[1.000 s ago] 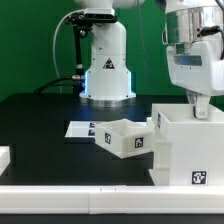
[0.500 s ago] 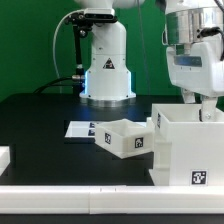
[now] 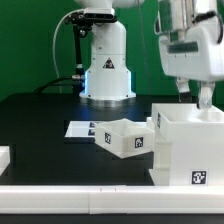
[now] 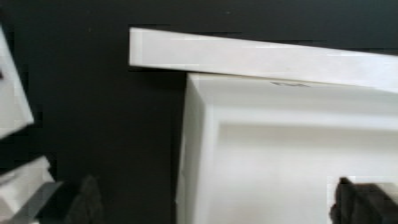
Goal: Assemble drawer
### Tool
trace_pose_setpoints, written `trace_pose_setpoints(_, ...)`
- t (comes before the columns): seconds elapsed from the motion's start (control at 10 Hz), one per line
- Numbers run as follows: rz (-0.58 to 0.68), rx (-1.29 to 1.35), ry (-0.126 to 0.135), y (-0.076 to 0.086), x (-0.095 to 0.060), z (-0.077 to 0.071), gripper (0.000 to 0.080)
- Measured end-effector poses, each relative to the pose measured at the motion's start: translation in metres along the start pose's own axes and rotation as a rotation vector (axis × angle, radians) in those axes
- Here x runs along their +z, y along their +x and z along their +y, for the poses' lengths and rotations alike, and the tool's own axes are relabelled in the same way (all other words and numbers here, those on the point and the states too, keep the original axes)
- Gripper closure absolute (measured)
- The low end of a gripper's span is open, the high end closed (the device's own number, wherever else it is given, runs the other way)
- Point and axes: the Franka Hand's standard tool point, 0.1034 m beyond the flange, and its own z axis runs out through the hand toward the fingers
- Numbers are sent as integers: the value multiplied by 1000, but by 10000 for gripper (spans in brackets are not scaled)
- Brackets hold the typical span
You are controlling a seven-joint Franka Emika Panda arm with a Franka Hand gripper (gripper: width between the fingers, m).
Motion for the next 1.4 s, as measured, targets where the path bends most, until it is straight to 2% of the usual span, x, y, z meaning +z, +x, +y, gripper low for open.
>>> trace_pose_setpoints(0.2, -23, -108, 24, -10, -24, 4, 150)
trace_pose_setpoints(0.3, -34, -193, 29, -16, -33, 13, 150)
trace_pose_setpoints(0.4, -29, -318, 41, -19, -38, 16, 150)
trace_pose_setpoints(0.5, -25, -379, 46, -22, -37, 21, 150)
trace_pose_setpoints(0.6, -22, -388, 36, -26, -34, 25, 150)
trace_pose_setpoints(0.9, -17, -585, 39, -24, -34, 24, 150)
trace_pose_setpoints(1.0, -13, -646, 38, -25, -32, 28, 150)
trace_pose_setpoints(1.2, -13, -714, 10, -27, -18, 63, 150)
trace_pose_setpoints(1.3, 0, -705, 0, -26, -8, 75, 150)
trace_pose_setpoints(1.4, 20, -713, -21, -25, 11, 85, 150)
